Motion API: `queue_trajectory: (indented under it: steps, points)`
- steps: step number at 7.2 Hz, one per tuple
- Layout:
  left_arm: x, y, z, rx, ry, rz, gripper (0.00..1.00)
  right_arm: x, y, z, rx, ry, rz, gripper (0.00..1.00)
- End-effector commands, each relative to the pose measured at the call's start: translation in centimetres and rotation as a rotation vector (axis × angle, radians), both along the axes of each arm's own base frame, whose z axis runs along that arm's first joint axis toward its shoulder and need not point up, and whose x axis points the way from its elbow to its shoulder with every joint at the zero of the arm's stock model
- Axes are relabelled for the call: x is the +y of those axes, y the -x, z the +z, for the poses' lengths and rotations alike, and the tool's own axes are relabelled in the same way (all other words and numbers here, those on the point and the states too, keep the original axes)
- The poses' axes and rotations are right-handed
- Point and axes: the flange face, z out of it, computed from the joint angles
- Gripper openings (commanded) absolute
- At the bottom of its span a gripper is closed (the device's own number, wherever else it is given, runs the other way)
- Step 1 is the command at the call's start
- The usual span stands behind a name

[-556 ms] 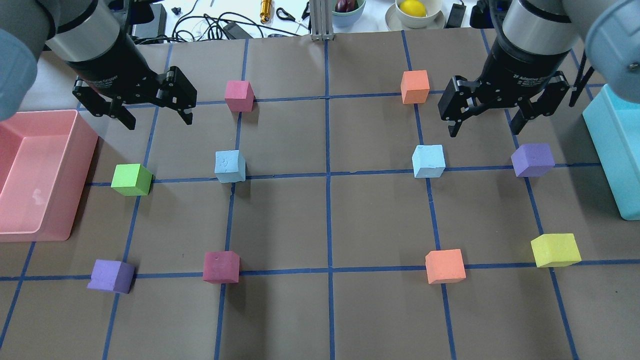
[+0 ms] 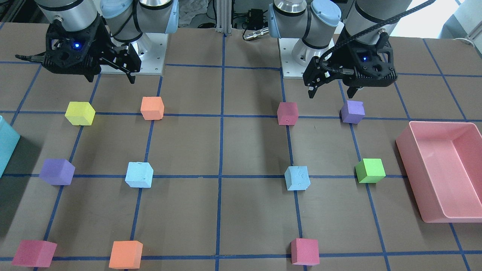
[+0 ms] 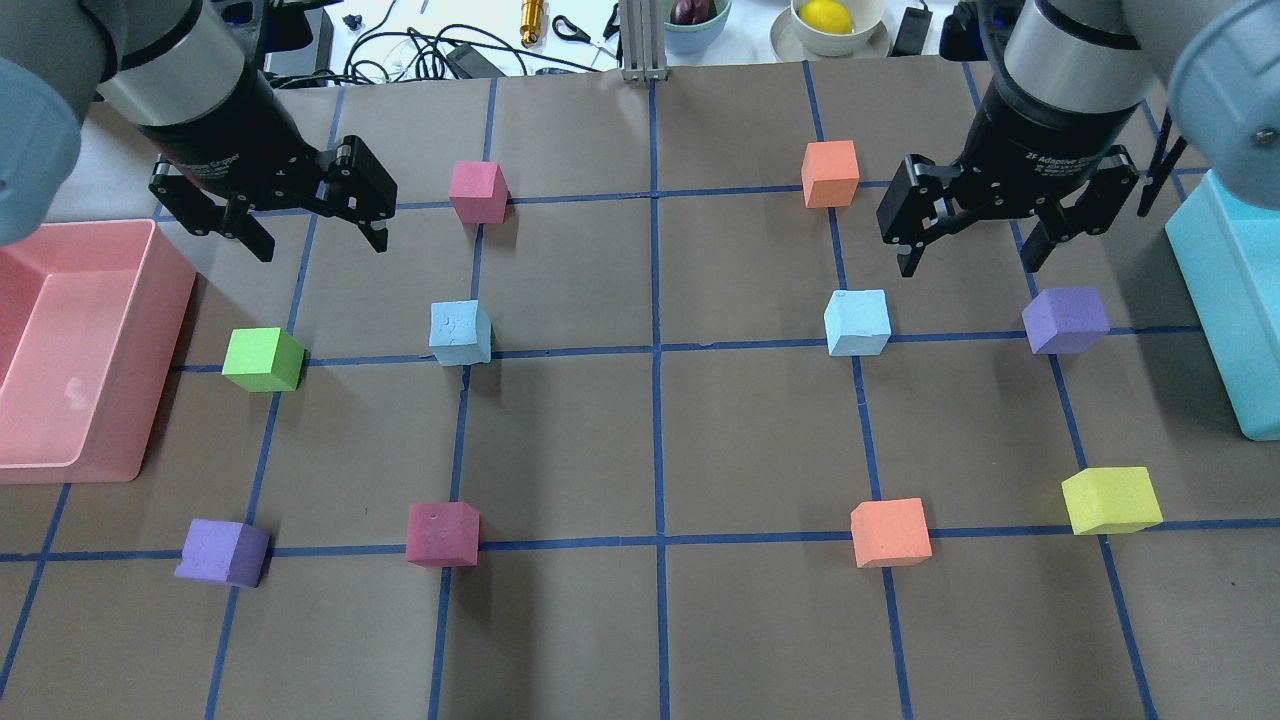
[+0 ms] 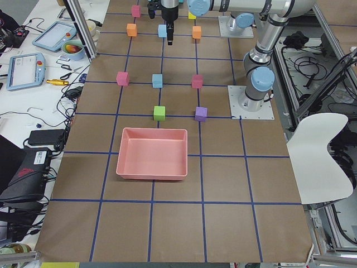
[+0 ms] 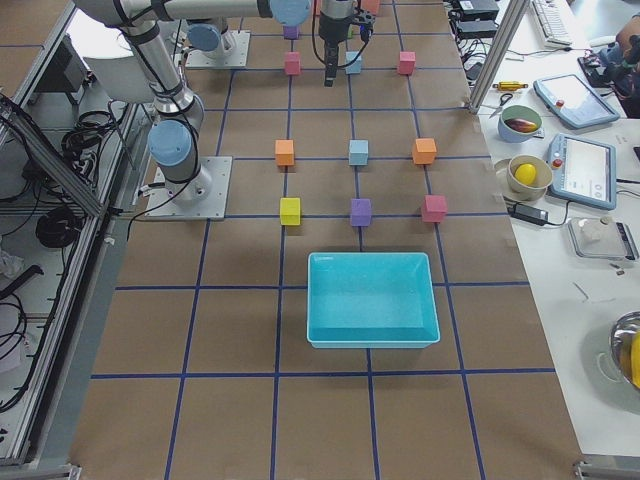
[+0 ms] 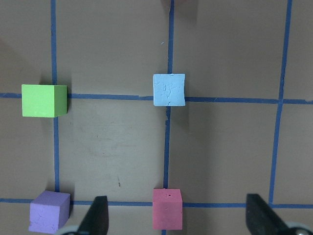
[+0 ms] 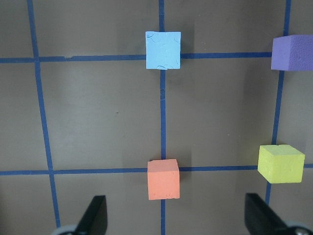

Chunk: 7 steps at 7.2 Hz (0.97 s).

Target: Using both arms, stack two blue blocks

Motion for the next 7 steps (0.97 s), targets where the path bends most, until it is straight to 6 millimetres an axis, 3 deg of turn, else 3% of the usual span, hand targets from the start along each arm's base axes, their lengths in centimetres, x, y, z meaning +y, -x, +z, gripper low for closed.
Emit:
queue_trajectory:
  steps: [1,3,4,5,6,7]
  points:
    - [-0.7,0.0,-2.0,0.000,-0.032,0.001,1.00,-0.1,0.0,-0.1,-0.003,-0.001,-0.001,1.00]
    - [-3.8,0.3,-5.1,0.004,0.005,-0.005,1.00,-0.3,-0.1,-0.7,-0.008,-0.016,-0.007,1.00]
    - [-4.9,0.4,-7.9,0.002,-0.038,-0.008,1.00,-0.5,-0.1,-0.8,-0.002,-0.005,-0.013,1.00]
    - [-5.8,0.4,-10.6,0.001,-0.038,-0.006,1.00,-1.8,0.1,-2.7,0.000,-0.042,-0.014,1.00]
    - [-6.6,0.6,-13.8,0.003,-0.009,-0.003,1.00,-4.5,0.1,-6.6,-0.006,-0.103,-0.020,1.00]
    - [-7.2,0.7,-17.0,0.002,0.009,-0.012,1.00,-7.5,0.2,-8.9,-0.008,-0.037,0.000,1.00]
